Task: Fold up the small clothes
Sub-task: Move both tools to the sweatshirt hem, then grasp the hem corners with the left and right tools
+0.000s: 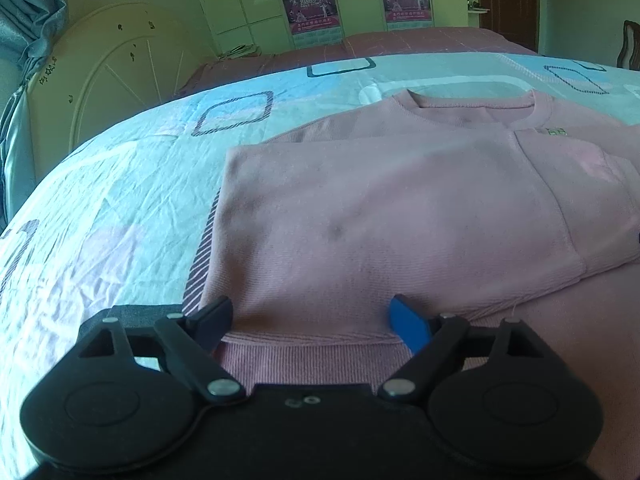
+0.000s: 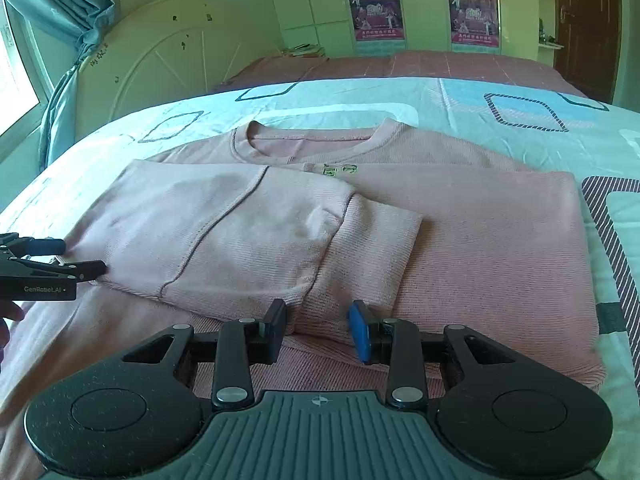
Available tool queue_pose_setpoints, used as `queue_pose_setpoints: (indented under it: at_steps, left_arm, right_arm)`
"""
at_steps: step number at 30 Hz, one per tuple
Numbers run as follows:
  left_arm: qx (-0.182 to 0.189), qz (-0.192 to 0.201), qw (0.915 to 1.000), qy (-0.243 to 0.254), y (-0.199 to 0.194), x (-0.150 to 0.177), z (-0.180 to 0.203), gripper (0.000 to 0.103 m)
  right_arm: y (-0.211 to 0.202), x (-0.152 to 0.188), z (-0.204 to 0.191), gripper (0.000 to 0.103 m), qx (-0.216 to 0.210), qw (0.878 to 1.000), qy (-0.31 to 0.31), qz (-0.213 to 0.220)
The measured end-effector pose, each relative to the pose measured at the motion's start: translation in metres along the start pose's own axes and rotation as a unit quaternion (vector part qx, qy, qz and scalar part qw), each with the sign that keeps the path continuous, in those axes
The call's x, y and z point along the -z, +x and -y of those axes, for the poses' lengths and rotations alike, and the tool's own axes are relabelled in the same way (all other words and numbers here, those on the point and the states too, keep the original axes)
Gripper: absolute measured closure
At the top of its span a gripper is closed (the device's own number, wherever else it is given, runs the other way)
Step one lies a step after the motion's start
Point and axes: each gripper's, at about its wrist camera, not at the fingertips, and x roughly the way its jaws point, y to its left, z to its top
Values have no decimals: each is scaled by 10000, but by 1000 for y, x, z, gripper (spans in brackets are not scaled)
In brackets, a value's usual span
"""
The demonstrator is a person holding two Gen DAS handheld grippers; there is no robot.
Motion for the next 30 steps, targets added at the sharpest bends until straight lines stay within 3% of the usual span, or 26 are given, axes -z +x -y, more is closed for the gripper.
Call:
queue_pose_setpoints:
  at_steps: [6,9,13,15,16,19,23,30]
  left_arm:
    - [-328,-115,9994,32,-1,-3,2,1]
    - [-389,-96,9992,72,-14,2,0,1]
    - [-103,31,9998,149,-47,36,-9,11]
    - [56,40,10000,63,-66,61,-20,28]
    - [130,-12,9999,3,-75,74,-26,30]
    - [305,-108,9991,-287,-100,118,-50,31]
    - [995,-190,9903,-949,-133,168,-86,28]
    - [1991,-109,9720,-1245,-173,218,-95,33]
  right_arm:
    - [-4,-4,5,69,-133,9999,85,-67]
    - [-31,-1,13,69,-121,9994,306,146]
    - [-76,26,34,69,-254,9981,495,248]
    - [-100,47,47,69,-242,9974,642,222]
    - [-110,57,53,69,-248,9966,755,197]
    - [-145,93,70,69,-222,9926,1190,131]
    - [-187,147,83,69,-226,9806,1947,-7]
    - [-232,218,87,69,-868,9436,3194,32]
